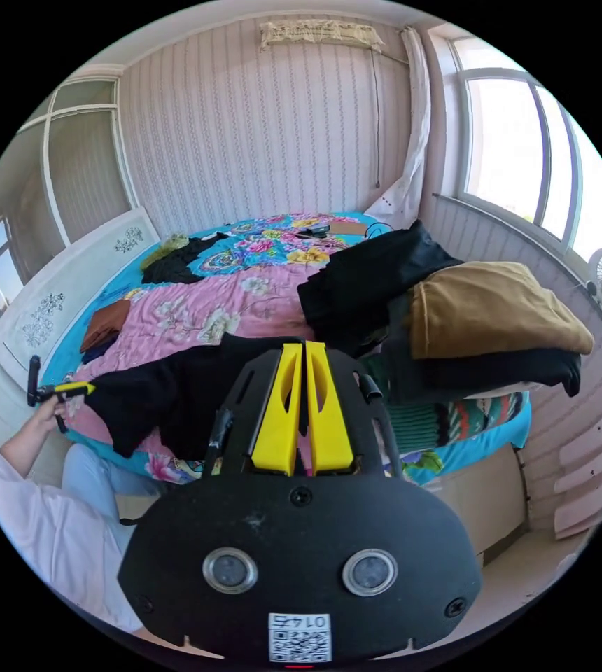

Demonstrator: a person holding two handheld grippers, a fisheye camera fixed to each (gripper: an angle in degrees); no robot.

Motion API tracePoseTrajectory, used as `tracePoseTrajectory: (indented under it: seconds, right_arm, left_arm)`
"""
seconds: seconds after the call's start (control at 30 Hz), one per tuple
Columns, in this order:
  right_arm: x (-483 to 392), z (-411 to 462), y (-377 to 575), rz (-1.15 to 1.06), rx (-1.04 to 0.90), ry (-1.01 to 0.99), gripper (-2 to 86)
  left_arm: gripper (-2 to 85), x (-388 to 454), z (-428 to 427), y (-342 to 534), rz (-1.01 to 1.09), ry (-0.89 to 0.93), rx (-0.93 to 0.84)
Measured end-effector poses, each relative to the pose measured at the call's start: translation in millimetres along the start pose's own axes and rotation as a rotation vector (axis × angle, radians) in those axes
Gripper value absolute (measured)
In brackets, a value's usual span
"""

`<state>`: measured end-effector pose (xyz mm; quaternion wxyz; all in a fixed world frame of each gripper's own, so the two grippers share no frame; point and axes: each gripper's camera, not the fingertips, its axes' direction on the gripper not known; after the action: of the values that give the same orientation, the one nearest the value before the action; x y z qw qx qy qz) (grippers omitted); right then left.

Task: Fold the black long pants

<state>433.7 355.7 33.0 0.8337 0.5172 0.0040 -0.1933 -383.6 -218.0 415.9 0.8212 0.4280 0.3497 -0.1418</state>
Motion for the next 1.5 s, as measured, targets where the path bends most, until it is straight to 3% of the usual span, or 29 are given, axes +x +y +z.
tracePoseTrajectory:
  seconds: [0.13, 0.23, 0.37, 0.47, 0.53, 0.6, 0.7, 0.87, 0.9, 1.03, 1.17, 1.23, 1.3, 1.43, 1.5]
  right_arm:
    - [-34, 23, -15, -0.073, -0.098, 0.060, 0.6]
    - [-73, 42, -26, -0.142, -0.131, 0.217, 1.9]
    - [-145, 51, -54, -0.245, 0.062, 0.380, 5.5]
    - [-227, 76, -82, -0.455, 0.202, 0.182, 8.9]
    - [-290, 107, -99, -0.587, 0.146, -0.007, 11.8]
    - [-383, 154, -114, -0.746, -0.011, -0.302, 14.4]
    - [-499, 218, -108, -0.963, -0.306, -0.486, 14.9]
    - [-597, 326, -44, -1.215, -0.894, -0.270, 8.7]
    - [-597, 318, -46, -1.209, -0.774, -0.305, 7.5]
    - [-583, 304, -61, -1.154, -0.715, -0.354, 2.4]
    - [-512, 266, -120, -0.850, -0.588, -0.485, 0.9]
    - [-460, 236, -158, -0.632, -0.444, -0.535, 0.6]
    - [-379, 177, -202, -0.360, -0.172, -0.605, 0.2]
    - [-290, 65, -240, -0.201, 0.199, -0.556, -0.1]
    - [-262, -19, -270, -0.218, 0.371, -0.396, -0.2]
  left_arm:
    - [-0.7, 16, -94, 1, 0.164, -0.137, 0.198]
    - [-0.8, 47, -137, 46, 0.363, -0.092, 0.290]
    - [-0.9, 76, -108, 120, 0.318, 0.162, 0.053]
    - [-1.0, 99, -85, 161, 0.247, 0.191, -0.112]
    - [-1.0, 109, -82, 174, 0.209, 0.250, -0.144]
    - [-1.0, 121, -91, 181, 0.200, 0.306, -0.123]
    - [-1.0, 130, -109, 184, 0.193, 0.344, -0.097]
    - [-1.0, 133, -139, 201, 0.140, 0.344, -0.060]
    - [-1.0, 131, -146, 206, 0.119, 0.348, -0.048]
    - [-1.0, 126, -169, 214, 0.083, 0.379, 0.020]
    - [-1.0, 133, -205, 206, 0.189, 0.389, 0.120]
    - [-1.0, 138, -220, 199, 0.254, 0.359, 0.157]
    - [-1.0, 149, -239, 187, 0.359, 0.331, 0.252]
    - [-1.0, 167, -269, 154, 0.490, 0.436, 0.479]
    - [-1.0, 194, -300, 115, 0.629, 0.483, 0.672]
